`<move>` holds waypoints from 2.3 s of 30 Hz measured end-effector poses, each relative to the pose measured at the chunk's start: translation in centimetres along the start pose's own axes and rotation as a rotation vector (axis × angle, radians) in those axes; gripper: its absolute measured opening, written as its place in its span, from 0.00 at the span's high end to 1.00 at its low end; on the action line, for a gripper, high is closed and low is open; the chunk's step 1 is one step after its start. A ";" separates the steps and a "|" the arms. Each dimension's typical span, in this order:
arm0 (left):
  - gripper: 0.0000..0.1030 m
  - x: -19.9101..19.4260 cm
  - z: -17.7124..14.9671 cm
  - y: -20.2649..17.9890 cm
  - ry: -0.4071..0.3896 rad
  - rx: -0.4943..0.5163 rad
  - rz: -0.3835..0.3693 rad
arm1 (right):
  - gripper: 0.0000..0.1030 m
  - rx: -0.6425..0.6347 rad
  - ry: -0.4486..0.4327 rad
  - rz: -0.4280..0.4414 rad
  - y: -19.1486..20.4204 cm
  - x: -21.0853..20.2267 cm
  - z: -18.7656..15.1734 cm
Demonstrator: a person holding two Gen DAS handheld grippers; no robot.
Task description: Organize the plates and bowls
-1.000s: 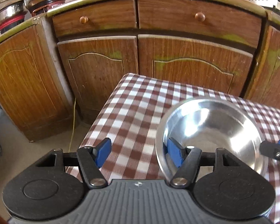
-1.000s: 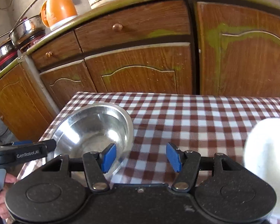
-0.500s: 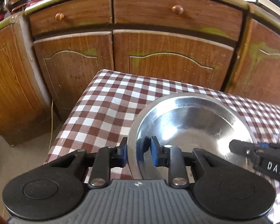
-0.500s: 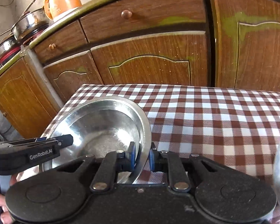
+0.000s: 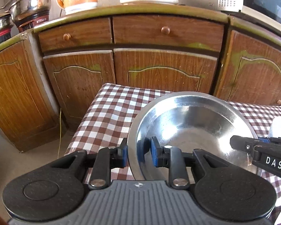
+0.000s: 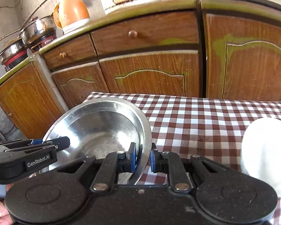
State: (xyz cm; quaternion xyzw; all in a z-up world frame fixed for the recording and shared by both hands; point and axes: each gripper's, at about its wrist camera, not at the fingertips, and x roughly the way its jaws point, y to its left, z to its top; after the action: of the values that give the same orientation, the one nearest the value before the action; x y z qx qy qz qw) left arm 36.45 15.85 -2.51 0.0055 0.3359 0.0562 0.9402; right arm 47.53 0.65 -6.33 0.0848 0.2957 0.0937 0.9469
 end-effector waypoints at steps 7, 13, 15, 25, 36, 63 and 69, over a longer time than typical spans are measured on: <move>0.75 -4.1 -1.0 0.1 -0.014 -0.007 -0.005 | 0.82 0.004 -0.015 0.005 1.0 -4.3 -1.1; 0.75 -7.5 -2.0 0.6 -0.029 -0.016 -0.003 | 0.82 -0.012 -0.039 0.008 2.0 -8.1 -1.8; 0.75 -8.6 -2.3 0.8 -0.037 -0.011 0.003 | 0.82 -0.009 -0.042 0.013 2.3 -9.3 -2.1; 0.75 -13.3 -4.1 1.6 -0.050 0.002 0.025 | 0.82 -0.006 -0.052 0.040 3.5 -14.5 -4.4; 0.75 -17.0 -5.8 1.6 -0.071 -0.018 0.048 | 0.82 -0.015 -0.067 0.047 4.8 -18.7 -6.0; 0.75 -22.5 -8.8 2.1 -0.093 -0.053 0.087 | 0.82 -0.039 -0.083 0.066 7.1 -24.3 -9.3; 0.75 -23.1 -9.4 2.1 -0.092 -0.060 0.086 | 0.82 -0.047 -0.085 0.068 7.4 -25.4 -10.2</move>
State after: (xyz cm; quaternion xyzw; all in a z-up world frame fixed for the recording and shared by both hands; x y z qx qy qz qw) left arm 12.51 15.14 4.90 -0.0056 0.2902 0.1063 0.9510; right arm 20.19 3.07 0.80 0.0766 0.2500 0.1288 0.9566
